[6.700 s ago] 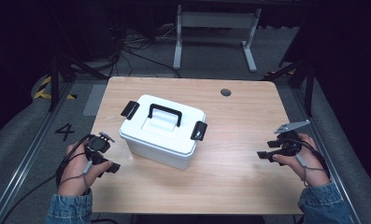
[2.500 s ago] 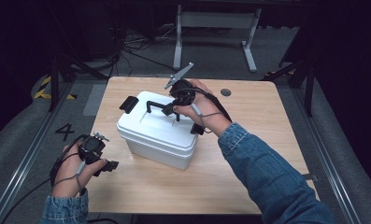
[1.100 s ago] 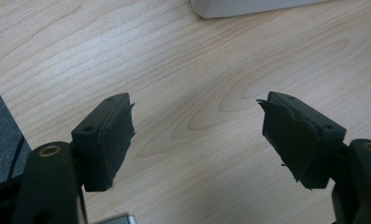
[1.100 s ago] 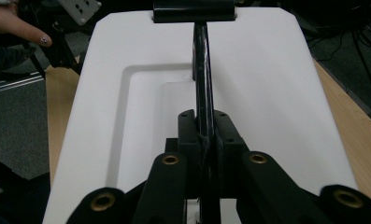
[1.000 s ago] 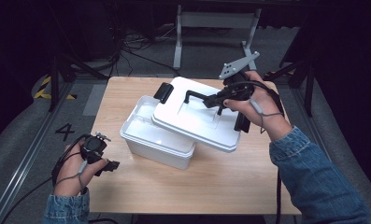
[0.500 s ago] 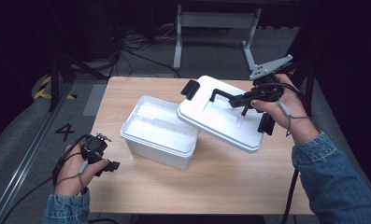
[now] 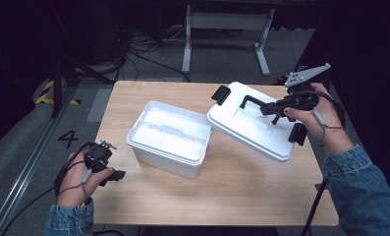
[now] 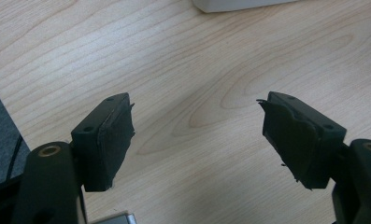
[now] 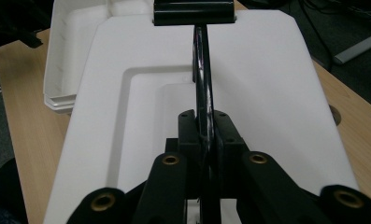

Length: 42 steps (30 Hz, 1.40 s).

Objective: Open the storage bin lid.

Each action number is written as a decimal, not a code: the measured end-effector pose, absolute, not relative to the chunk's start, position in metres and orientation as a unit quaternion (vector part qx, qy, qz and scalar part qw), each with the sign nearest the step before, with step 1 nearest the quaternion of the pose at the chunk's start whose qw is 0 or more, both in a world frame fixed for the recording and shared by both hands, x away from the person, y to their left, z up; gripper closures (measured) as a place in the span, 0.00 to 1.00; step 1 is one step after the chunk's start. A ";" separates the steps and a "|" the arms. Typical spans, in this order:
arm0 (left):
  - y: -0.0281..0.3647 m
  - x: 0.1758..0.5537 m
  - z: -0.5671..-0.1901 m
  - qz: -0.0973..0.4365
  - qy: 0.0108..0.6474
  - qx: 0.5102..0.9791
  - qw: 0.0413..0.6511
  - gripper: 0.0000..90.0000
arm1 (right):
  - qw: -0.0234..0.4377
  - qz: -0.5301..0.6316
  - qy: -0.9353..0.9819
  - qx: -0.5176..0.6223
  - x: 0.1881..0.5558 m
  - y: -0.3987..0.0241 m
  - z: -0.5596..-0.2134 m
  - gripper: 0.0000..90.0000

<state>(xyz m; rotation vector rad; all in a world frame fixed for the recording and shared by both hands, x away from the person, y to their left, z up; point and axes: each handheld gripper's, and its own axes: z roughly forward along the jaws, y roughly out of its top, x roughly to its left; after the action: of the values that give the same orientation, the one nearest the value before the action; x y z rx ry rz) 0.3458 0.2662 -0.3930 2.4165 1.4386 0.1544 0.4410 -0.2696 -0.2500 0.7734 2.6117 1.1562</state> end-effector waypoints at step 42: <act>0.267 0.349 -0.396 0.059 0.506 0.845 0.163 0.29 | 0.056 0.341 0.863 0.369 0.482 -0.330 -0.390 0.94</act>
<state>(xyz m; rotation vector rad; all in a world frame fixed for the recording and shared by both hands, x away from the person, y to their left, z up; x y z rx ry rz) 0.3492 0.2673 -0.3960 2.4088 1.4443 0.1675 0.4822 -0.3296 -0.3895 1.1192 2.6181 1.0359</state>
